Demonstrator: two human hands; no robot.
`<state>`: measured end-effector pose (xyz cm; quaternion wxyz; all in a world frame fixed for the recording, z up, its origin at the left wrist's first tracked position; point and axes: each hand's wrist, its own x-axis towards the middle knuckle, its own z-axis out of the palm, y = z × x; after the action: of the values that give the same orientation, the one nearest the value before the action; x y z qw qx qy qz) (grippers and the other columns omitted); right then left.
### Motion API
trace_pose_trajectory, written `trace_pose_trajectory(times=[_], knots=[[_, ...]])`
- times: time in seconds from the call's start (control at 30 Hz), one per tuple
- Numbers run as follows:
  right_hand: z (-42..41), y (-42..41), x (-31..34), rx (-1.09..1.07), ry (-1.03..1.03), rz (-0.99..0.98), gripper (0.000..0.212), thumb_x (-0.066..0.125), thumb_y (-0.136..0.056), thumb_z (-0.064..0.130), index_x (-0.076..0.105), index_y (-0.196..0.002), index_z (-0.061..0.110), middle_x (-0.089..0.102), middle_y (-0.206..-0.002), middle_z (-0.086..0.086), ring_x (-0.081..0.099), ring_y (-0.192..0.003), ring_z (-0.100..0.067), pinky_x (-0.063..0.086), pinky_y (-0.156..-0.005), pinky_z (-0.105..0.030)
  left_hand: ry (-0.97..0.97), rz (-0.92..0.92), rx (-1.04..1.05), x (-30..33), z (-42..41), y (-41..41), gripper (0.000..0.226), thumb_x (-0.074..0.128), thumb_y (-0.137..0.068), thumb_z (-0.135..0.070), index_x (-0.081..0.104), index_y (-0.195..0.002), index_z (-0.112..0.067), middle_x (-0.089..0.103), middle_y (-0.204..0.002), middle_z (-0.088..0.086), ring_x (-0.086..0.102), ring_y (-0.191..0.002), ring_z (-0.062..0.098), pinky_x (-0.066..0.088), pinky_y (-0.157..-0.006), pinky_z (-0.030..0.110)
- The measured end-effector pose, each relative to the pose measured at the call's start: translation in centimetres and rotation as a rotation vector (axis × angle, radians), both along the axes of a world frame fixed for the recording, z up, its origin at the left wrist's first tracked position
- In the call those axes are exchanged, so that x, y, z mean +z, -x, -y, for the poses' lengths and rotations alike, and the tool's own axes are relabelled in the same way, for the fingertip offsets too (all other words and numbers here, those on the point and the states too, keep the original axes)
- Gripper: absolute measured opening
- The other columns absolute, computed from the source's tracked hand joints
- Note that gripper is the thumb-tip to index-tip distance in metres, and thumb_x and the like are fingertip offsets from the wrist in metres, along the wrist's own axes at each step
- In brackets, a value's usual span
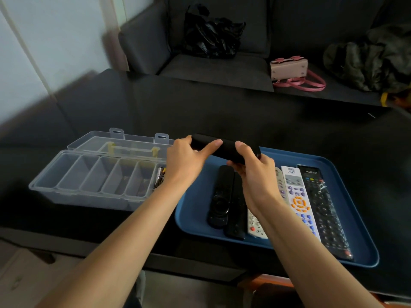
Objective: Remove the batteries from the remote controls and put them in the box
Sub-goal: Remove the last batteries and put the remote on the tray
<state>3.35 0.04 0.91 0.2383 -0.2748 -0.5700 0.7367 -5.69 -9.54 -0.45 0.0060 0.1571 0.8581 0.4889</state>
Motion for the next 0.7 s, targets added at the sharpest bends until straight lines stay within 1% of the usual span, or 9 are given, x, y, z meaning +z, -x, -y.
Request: trace_pose_trajectory(times=[0.13,0.2,0.23,0.3,0.33,0.4,0.53,0.6,0.7], knots=[[-0.2,0.0,0.1,0.01,-0.133,0.081,0.017,0.063,-0.088,0.024,0.066,-0.074,0.016,0.069,-0.07,0.002,0.068,-0.071,-0.013,0.053,-0.084,-0.038,0.041,0.022,-0.116,0.2,0.7,0.1,0.041,0.059,-0.082,-0.051,0.066,-0.09,-0.011,0.06,-0.068,-0.004,0.054,-0.061,0.007,0.035,-0.048,0.008],[-0.4,-0.1,-0.1,-0.006,-0.28,0.126,0.02,0.062,-0.089,0.029,0.067,-0.076,0.015,0.069,-0.07,-0.002,0.069,-0.073,-0.019,0.054,-0.077,-0.034,0.121,-0.036,-0.15,0.4,0.9,-0.2,0.027,0.058,-0.087,-0.041,0.061,-0.097,-0.016,0.064,-0.082,-0.001,0.06,-0.079,0.014,0.04,-0.066,0.016],[-0.4,-0.1,-0.2,-0.001,-0.414,0.153,0.023,0.061,-0.089,0.031,0.069,-0.079,0.012,0.068,-0.069,-0.003,0.068,-0.071,-0.019,0.053,-0.071,-0.027,0.153,-0.069,-0.158,0.5,0.9,-0.3,0.032,0.057,-0.09,-0.035,0.061,-0.113,-0.014,0.066,-0.097,0.003,0.061,-0.094,0.017,0.042,-0.078,0.021],[0.1,-0.4,-0.5,0.036,-0.723,0.224,0.022,0.059,-0.091,0.029,0.072,-0.094,0.012,0.065,-0.071,0.002,0.061,-0.07,-0.013,0.042,-0.061,-0.011,0.205,-0.117,-0.188,0.5,1.1,-0.5,0.036,0.052,-0.094,-0.024,0.053,-0.128,-0.011,0.062,-0.121,0.009,0.057,-0.112,0.021,0.041,-0.092,0.027],[0.6,-0.6,-0.8,0.058,-0.864,0.251,0.023,0.059,-0.091,0.028,0.071,-0.103,0.013,0.068,-0.079,0.002,0.06,-0.076,-0.013,0.04,-0.064,-0.011,0.227,-0.126,-0.2,0.4,1.2,-0.6,0.035,0.048,-0.095,-0.019,0.052,-0.13,-0.012,0.06,-0.124,0.01,0.056,-0.114,0.021,0.04,-0.094,0.028],[1.6,-0.8,-1.8,0.106,-1.086,0.231,0.024,0.06,-0.09,0.024,0.069,-0.108,0.01,0.071,-0.096,-0.007,0.061,-0.091,-0.025,0.041,-0.077,-0.026,0.254,-0.09,-0.215,-0.1,1.6,-0.8,0.034,0.042,-0.096,-0.011,0.053,-0.129,-0.012,0.059,-0.126,0.011,0.055,-0.117,0.022,0.04,-0.098,0.029],[3.4,-0.9,-4.0,0.255,-1.3,0.266,0.026,0.066,-0.083,0.014,0.068,-0.104,0.001,0.067,-0.1,-0.018,0.057,-0.087,-0.037,0.046,-0.075,-0.043,0.303,-0.018,-0.25,-0.1,2.6,-1.9,0.039,0.036,-0.096,-0.004,0.051,-0.131,-0.013,0.054,-0.133,0.009,0.05,-0.123,0.021,0.038,-0.105,0.033],[3.9,-1.0,-4.2,0.33,-1.315,0.302,0.034,0.067,-0.08,0.01,0.065,-0.113,0.0,0.062,-0.113,-0.019,0.054,-0.095,-0.039,0.045,-0.083,-0.043,0.38,-0.031,-0.289,0.2,2.8,-2.7,0.043,0.035,-0.095,-0.002,0.046,-0.135,-0.014,0.049,-0.137,0.009,0.046,-0.126,0.022,0.035,-0.104,0.03],[4.1,-1.6,-4.0,0.538,-1.332,0.414,0.052,0.063,-0.082,0.007,0.049,-0.133,0.004,0.042,-0.137,-0.014,0.042,-0.119,-0.034,0.03,-0.098,-0.028,0.519,-0.068,-0.337,0.4,2.7,-3.6,0.042,0.037,-0.094,-0.001,0.045,-0.135,-0.009,0.05,-0.134,0.015,0.048,-0.122,0.026,0.037,-0.099,0.031]])
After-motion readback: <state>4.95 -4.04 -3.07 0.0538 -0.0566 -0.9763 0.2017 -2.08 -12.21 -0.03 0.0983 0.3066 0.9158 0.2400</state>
